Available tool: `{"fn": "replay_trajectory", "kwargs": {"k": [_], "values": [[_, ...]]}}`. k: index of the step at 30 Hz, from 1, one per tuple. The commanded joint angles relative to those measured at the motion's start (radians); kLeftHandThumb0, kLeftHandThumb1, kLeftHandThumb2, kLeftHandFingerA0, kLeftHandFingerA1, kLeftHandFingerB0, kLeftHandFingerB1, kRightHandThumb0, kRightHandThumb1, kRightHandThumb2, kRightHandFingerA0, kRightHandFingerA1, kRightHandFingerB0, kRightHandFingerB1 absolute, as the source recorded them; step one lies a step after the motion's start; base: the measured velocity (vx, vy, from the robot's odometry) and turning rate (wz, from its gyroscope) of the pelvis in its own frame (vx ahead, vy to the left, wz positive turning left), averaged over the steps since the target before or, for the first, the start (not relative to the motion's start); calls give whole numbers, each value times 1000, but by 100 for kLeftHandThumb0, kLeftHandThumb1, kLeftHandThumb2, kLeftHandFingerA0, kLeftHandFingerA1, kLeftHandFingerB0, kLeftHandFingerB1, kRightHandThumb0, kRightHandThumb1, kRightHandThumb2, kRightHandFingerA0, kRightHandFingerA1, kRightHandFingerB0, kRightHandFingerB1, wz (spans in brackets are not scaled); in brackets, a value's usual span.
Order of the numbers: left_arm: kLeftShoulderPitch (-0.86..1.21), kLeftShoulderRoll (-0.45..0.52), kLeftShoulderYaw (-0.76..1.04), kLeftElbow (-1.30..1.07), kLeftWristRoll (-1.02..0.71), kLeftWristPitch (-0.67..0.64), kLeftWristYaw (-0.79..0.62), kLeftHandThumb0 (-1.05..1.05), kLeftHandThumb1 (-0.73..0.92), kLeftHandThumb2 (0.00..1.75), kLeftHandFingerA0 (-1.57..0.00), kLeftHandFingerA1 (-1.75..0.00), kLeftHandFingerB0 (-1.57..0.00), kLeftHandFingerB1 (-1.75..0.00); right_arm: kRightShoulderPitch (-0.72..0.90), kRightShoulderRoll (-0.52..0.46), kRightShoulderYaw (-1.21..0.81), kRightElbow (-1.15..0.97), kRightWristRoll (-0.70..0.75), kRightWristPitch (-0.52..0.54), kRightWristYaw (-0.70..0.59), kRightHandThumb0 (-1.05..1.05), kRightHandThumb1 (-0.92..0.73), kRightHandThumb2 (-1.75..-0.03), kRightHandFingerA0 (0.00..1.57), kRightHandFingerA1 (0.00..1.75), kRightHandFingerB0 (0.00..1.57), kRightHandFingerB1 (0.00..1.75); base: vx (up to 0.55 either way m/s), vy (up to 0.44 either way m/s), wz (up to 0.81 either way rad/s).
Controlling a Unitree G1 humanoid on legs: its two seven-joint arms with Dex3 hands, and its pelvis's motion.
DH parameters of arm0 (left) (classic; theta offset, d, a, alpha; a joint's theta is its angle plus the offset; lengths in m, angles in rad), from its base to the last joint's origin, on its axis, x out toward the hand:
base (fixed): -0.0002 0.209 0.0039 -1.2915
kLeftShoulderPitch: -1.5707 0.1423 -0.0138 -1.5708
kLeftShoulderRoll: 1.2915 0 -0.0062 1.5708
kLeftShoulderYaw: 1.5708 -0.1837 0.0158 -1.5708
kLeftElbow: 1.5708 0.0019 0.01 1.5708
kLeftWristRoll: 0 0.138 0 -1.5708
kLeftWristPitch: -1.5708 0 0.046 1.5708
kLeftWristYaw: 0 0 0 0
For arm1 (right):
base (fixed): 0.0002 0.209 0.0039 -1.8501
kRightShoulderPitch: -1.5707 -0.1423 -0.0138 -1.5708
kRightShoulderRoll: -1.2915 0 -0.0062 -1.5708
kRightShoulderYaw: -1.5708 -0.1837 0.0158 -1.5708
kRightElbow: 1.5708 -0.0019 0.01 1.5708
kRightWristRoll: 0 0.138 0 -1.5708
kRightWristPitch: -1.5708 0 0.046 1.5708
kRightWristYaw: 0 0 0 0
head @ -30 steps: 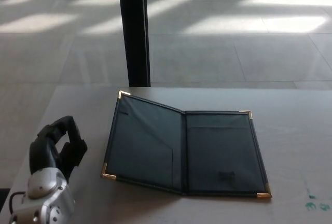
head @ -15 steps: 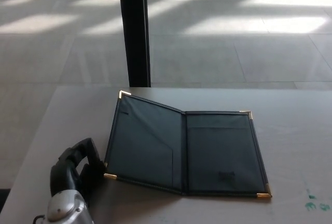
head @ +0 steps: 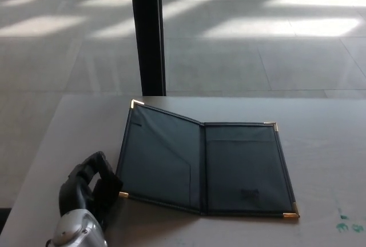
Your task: The robot uses its left hand to push the cover of the diary kept in the middle of the desk to close it
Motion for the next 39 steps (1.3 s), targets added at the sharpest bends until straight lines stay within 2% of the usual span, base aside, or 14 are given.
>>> {"fn": "replay_trajectory", "kwargs": {"k": [1, 5, 8, 12, 13, 17, 19, 21, 28, 29, 35, 37, 38, 39], "values": [[27, -335, 5, -39, -219, 51, 95, -83, 92, 84, -25, -57, -16, -47, 22, -37, -15, -16, 9, 18, -7, -99, -92, -71, 93, 76, 68, 53, 0, 0, 0], [-27, -381, -8, -40, -258, 32, 123, -85, 84, 109, -16, -56, -10, -50, 23, -34, -14, -23, 7, 19, -13, -99, -91, -67, 93, 75, 69, 53, 0, 0, 0], [-16, -432, -35, -30, -288, 15, 113, -37, 56, 117, -1, -52, -2, -53, 20, -34, -13, -30, 1, 36, -34, -92, -67, -118, 90, 76, 69, 60, 0, 0, 0], [36, -478, -60, 5, -305, -15, 109, -82, 85, 114, -9, -56, -6, -47, 21, -39, -11, -24, 1, 30, -20, -100, -90, -67, 90, 74, 71, 53, 0, 0, 0], [46, -490, -70, 14, -306, -22, 111, -37, 56, 117, -1, -53, -2, -53, 20, -40, -12, -21, 5, 29, -14, -103, -68, -94, 93, 79, 69, 58, 0, 0, 0], [48, -501, -102, 28, -312, -53, 82, -89, 92, 85, -12, -56, -5, -41, 17, -41, -14, -15, 5, 31, -16, -100, -89, -70, 90, 75, 70, 52, 0, 0, 0], [33, -520, -116, 27, -323, -66, 83, -39, 52, 115, 0, -53, -1, -53, 20, -40, -14, -18, 3, 31, -19, -101, -89, -69, 95, 76, 71, 53, 0, 0, 0], [25, -541, -149, 21, -321, -79, 80, -90, 92, 87, -11, -53, -6, -39, 22, -43, -9, -15, -5, 30, -20, -101, -90, -70, 94, 75, 70, 52, 0, 0, 0], [13, -569, -290, 56, -277, -68, 66, -38, 54, 116, -1, -53, -2, -53, 4, -56, 6, 5, -21, 21, -14, -99, -91, -68, 90, 73, 70, 51, 0, 0, 0], [-3, -576, -305, 64, -264, -75, 81, -86, 92, 89, -19, -57, -13, -45, 4, -57, 8, 4, -25, 21, -17, -99, -92, -69, 93, 72, 70, 52, 0, 0, 0], [-148, -544, -435, 121, -165, -80, 81, -88, 92, 93, -18, -57, -12, -45, 11, -63, 18, -11, -36, 34, -20, -104, -70, -96, 92, 77, 69, 57, 0, 0, 0], [-256, -443, -612, 131, -48, -56, 16, -91, 92, 132, -10, -48, 0, -35, 9, -69, 20, 0, -22, 25, 19, -105, -70, -96, 85, 78, 64, 57, 0, 0, 0], [-253, -437, -616, 127, -52, -59, 21, -89, 72, 62, -19, -46, -25, -42, 6, -69, 24, 0, -25, 26, 19, -100, -91, -68, 87, 77, 67, 54, 0, 0, 0], [-308, -387, -701, 130, 4, -52, -22, -96, 88, 131, 0, -25, 0, -22, 3, -71, 27, 0, -27, 31, 15, -104, -71, -97, 86, 77, 63, 56, 0, 0, 0]]}}
